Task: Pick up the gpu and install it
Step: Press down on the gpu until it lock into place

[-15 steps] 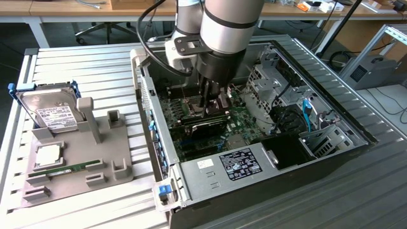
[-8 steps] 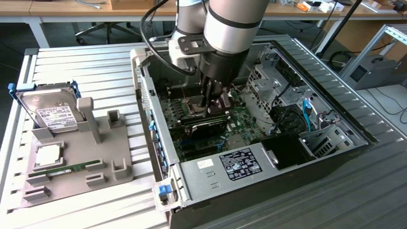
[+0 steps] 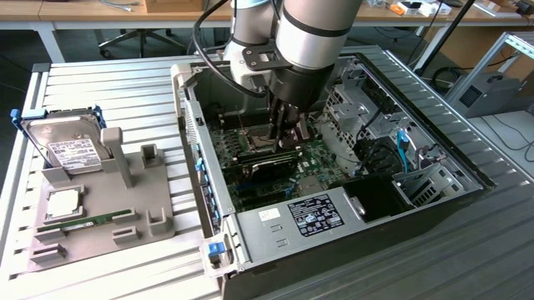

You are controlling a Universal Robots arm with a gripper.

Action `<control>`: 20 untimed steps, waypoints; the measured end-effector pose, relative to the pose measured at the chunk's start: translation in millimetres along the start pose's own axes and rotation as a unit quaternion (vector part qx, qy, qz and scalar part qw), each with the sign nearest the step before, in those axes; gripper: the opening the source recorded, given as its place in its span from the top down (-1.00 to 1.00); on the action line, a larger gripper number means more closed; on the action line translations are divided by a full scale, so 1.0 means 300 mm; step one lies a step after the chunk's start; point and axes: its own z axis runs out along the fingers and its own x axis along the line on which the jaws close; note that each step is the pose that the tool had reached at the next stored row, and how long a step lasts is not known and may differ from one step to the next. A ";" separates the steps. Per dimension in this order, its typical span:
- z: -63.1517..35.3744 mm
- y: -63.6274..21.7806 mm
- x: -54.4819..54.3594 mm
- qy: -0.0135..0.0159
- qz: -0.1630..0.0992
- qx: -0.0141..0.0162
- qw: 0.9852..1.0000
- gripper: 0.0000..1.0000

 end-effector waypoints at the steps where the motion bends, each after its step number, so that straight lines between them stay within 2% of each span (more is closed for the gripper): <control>1: 0.000 0.000 0.000 0.000 0.000 0.000 1.000 0.32; 12: 0.000 0.000 0.000 0.000 0.000 0.000 1.000 0.34; 13: 0.000 0.000 0.000 0.000 0.000 0.000 1.000 0.48; 14: 0.000 0.000 0.000 0.000 0.000 0.000 1.000 0.48; 16: 0.000 0.000 0.000 0.000 0.000 0.000 1.000 0.73; 20: 0.000 0.000 0.000 0.000 0.000 0.000 1.000 0.79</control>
